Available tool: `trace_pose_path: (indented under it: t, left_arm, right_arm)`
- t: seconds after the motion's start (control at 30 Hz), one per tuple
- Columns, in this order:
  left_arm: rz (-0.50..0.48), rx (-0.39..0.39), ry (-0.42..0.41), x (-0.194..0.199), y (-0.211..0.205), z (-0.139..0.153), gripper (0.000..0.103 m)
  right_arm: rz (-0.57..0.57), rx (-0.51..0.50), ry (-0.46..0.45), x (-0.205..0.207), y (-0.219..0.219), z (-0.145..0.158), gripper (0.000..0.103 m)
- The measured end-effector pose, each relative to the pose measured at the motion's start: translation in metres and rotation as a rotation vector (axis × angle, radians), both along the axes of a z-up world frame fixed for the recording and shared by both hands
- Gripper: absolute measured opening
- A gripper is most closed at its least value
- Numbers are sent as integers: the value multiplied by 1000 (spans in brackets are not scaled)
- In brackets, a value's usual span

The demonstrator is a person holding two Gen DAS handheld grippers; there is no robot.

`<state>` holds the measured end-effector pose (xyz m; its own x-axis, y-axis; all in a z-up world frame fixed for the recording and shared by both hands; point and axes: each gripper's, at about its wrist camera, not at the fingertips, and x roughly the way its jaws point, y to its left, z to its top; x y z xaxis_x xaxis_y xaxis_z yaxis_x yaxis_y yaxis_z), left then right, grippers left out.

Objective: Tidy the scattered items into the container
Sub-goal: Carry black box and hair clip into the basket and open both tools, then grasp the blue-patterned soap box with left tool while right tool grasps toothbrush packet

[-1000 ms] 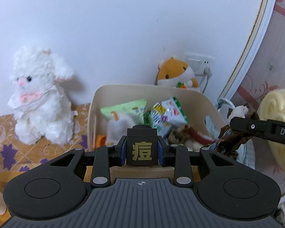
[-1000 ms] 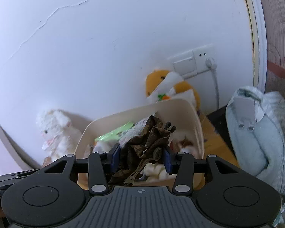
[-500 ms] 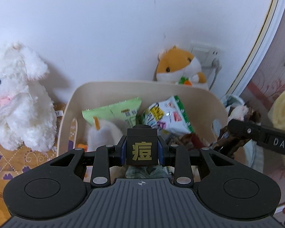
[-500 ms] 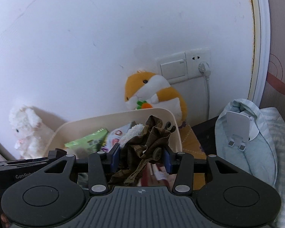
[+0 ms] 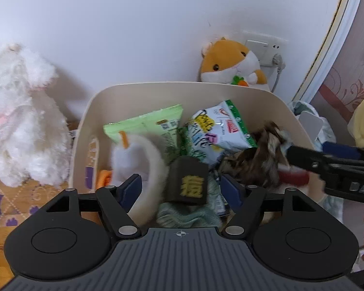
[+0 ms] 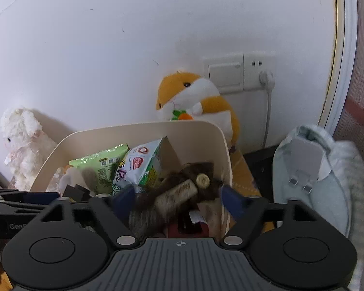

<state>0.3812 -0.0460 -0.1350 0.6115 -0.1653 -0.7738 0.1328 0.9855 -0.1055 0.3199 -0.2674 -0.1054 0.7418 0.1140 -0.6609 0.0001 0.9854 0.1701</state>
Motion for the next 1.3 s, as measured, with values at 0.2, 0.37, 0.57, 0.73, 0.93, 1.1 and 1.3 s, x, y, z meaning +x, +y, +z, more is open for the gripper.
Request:
trace_pose_path:
  t: [0.2,0.37,0.57,0.73,0.93,1.1,1.3]
  left_arm:
    - [68,-15,-22,-19,28,12,75]
    - [100,-5,-35,-41,59,18,78]
    - [-6,40,38,-60,90,3,78]
    - [-162,90,110,-72,99,-19,78]
    - [-362,167,133,-82,91,-48,78]
    - [-478,219,123,-81,83,-68,78]
    - [-552,217,103,-76,77,-86,78]
  right_arm:
    - [-42,13,-63,-28,6,13,100]
    - [-64,32,-61,-64,24,10,103]
    - [-105,112,45,-103,56,-16,103]
    - [-123,120,143,-129,92,-46,103]
    - [-159,144,262,-151,139,-79,101]
    - [-175,124,310,-162,174,-98,97]
    - [-179,61,306,-156,198,-105,94]
